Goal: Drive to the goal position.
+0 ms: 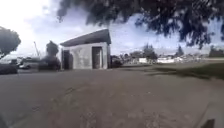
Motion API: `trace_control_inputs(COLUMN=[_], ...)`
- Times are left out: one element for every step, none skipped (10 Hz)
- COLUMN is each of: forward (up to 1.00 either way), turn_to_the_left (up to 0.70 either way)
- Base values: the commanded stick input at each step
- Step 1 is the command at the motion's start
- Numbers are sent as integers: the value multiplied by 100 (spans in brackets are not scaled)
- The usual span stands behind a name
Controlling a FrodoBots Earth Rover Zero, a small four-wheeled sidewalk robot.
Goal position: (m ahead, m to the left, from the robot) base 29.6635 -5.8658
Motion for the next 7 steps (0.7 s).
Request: trace_control_inputs(forward=[70, 70, 70, 70, 70, 70, 70], turn_to_the_left=[0, 0, -9, -14, -17, -18, -18])
